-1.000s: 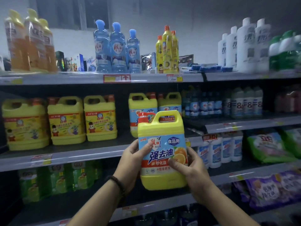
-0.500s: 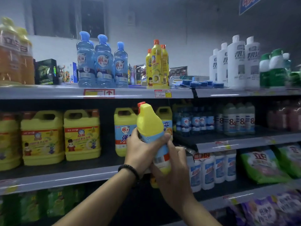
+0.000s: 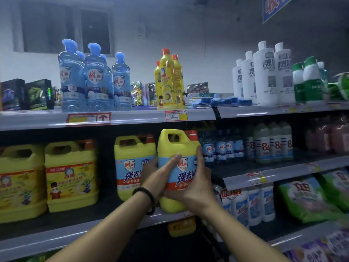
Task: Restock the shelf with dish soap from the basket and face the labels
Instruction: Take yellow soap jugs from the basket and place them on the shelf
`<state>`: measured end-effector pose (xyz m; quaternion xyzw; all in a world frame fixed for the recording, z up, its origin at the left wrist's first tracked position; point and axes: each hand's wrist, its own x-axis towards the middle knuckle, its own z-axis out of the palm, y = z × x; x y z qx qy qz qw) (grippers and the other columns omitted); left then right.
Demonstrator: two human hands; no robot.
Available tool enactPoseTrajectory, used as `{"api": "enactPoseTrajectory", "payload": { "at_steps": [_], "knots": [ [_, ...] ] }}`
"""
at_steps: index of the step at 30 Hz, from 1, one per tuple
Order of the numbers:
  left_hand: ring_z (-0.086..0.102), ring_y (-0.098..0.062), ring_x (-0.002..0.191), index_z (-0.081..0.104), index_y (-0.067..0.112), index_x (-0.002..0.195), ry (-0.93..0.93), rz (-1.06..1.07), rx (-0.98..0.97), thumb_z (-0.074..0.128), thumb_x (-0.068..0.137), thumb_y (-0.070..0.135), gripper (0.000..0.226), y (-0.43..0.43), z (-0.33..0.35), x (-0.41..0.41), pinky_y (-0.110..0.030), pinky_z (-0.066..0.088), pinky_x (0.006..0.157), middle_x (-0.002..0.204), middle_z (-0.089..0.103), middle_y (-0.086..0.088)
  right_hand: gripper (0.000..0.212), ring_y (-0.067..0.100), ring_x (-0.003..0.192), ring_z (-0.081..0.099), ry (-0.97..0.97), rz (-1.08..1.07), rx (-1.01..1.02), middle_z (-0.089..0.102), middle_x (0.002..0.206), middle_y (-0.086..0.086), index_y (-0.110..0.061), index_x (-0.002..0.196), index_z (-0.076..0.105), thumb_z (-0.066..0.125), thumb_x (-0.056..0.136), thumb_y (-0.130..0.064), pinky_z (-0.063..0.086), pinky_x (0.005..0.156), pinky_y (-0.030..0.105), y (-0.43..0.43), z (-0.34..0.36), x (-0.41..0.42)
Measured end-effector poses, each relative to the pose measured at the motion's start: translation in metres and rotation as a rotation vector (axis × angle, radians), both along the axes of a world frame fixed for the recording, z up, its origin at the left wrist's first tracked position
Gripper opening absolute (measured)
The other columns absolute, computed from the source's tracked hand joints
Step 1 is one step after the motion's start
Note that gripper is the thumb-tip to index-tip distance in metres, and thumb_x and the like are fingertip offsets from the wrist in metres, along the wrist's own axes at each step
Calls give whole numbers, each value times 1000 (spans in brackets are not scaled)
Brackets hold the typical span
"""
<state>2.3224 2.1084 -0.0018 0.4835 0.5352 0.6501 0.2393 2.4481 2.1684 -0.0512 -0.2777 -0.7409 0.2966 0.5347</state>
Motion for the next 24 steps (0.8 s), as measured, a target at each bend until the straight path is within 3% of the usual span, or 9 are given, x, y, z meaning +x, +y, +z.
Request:
{"api": "enactPoseTrajectory", "payload": {
  "at_steps": [2, 4, 8, 13, 16, 20, 24],
  "knots": [
    [81, -27, 93, 76, 28, 113, 60, 14, -6, 82, 67, 77, 68, 16, 6, -5, -53, 63, 90, 101, 83, -2, 165, 16, 128, 45, 3, -33, 0, 28, 138, -10, -69, 155, -19, 105, 47, -56, 51, 112, 46, 14, 6, -7],
    [79, -21, 96, 69, 38, 115, 134, 43, -56, 72, 70, 85, 65, 27, 13, -10, -48, 61, 95, 105, 81, 8, 163, 22, 132, 45, -10, -70, 17, 23, 136, -11, -68, 154, -22, 103, 50, -54, 50, 112, 48, 26, 13, -12],
    [66, -9, 93, 59, 38, 107, 315, 79, -199, 54, 100, 64, 28, 32, 21, -11, -31, 49, 90, 107, 70, 14, 160, 40, 143, 42, 4, -187, 15, 23, 155, 2, -71, 152, -23, 100, 50, -60, 44, 114, 67, 50, 12, -26],
    [57, -2, 88, 51, 38, 130, 393, 1, -319, 42, 104, 63, 37, 37, 11, -15, -31, 49, 92, 113, 60, 14, 172, 41, 150, 31, -73, -152, -67, 12, 158, 3, -53, 156, -34, 102, 51, -58, 37, 122, 61, 73, 1, -38],
    [59, -10, 103, 46, 32, 146, 366, 21, -278, 45, 102, 66, 56, 42, 0, -17, -32, 48, 92, 124, 60, 14, 169, 42, 154, 27, -217, -160, -36, 3, 164, 13, -34, 160, -37, 102, 65, -47, 32, 125, 55, 81, 2, -40],
    [62, -13, 120, 50, 28, 145, 396, 17, -256, 46, 102, 65, 57, 40, -11, -21, -34, 48, 101, 140, 64, 9, 159, 40, 162, 14, -277, -131, -37, -11, 172, 17, -30, 160, -38, 97, 76, -39, 25, 128, 52, 80, -1, -36],
    [53, -15, 132, 45, 20, 152, 494, 34, -290, 49, 102, 64, 67, 25, -16, -28, -31, 43, 100, 149, 52, 9, 149, 42, 154, 30, -298, -174, -58, 12, 164, 15, -32, 163, -32, 93, 83, -36, 35, 123, 53, 72, -3, -33]
  ]
}}
